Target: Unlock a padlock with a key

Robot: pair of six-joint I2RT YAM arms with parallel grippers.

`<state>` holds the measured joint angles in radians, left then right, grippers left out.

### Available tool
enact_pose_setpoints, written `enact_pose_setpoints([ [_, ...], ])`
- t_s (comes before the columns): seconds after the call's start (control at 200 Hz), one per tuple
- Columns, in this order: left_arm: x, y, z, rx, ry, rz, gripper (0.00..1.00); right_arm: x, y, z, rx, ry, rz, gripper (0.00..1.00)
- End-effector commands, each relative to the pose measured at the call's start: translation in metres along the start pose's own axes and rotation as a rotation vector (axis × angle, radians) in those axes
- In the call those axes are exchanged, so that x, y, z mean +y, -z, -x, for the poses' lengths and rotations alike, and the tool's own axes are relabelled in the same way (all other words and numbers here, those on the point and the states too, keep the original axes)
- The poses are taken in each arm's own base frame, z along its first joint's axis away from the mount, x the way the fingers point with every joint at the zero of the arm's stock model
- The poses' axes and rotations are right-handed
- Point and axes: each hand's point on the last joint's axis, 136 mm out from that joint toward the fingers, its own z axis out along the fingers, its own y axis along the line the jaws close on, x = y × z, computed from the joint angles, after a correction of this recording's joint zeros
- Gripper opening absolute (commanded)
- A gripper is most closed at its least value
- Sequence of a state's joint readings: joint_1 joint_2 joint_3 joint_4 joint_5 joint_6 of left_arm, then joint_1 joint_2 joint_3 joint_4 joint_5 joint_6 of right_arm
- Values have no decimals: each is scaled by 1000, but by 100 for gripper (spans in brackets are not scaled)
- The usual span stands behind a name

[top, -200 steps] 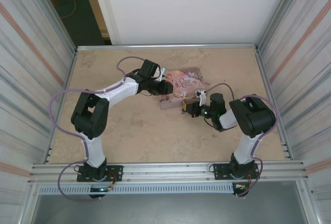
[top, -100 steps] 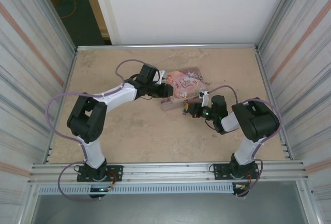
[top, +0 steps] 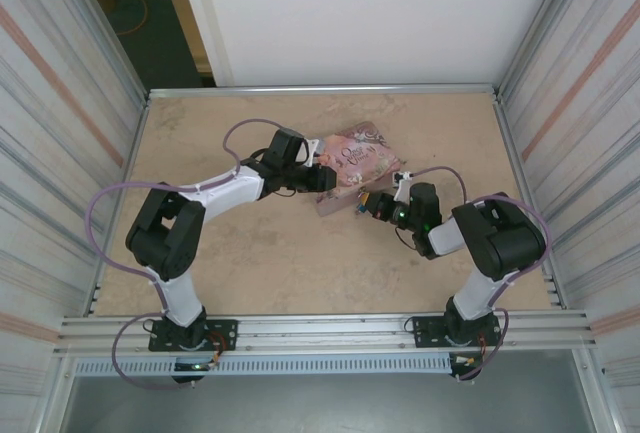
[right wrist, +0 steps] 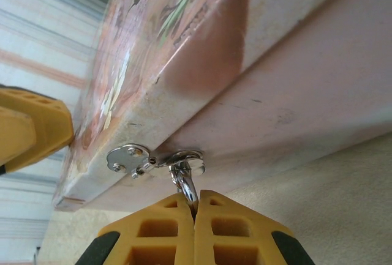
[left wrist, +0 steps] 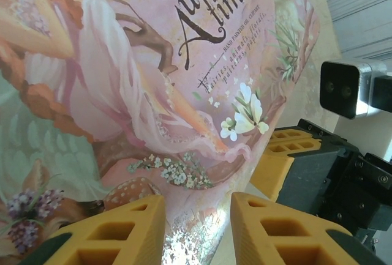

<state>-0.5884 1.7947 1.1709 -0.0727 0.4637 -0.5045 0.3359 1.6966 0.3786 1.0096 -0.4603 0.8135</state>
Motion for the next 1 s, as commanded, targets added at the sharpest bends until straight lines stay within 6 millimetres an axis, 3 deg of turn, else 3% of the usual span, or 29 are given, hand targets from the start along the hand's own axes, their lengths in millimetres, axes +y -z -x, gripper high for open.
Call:
enact_pose_setpoints([
  [0.0,49,-9,-75,229,149,161,34,26,3,54,-165,-9,28,0],
  [0.496,58,-14,-83,262,192,190,35,-1,4,73,-201,-121,-130,0],
  [0.726,60,-14,-85,269,200,196,35,1,7,91,-251,-129,-114,0],
  [0.997,61,-16,-87,269,209,191,35,-6,2,93,-265,-197,-114,0],
])
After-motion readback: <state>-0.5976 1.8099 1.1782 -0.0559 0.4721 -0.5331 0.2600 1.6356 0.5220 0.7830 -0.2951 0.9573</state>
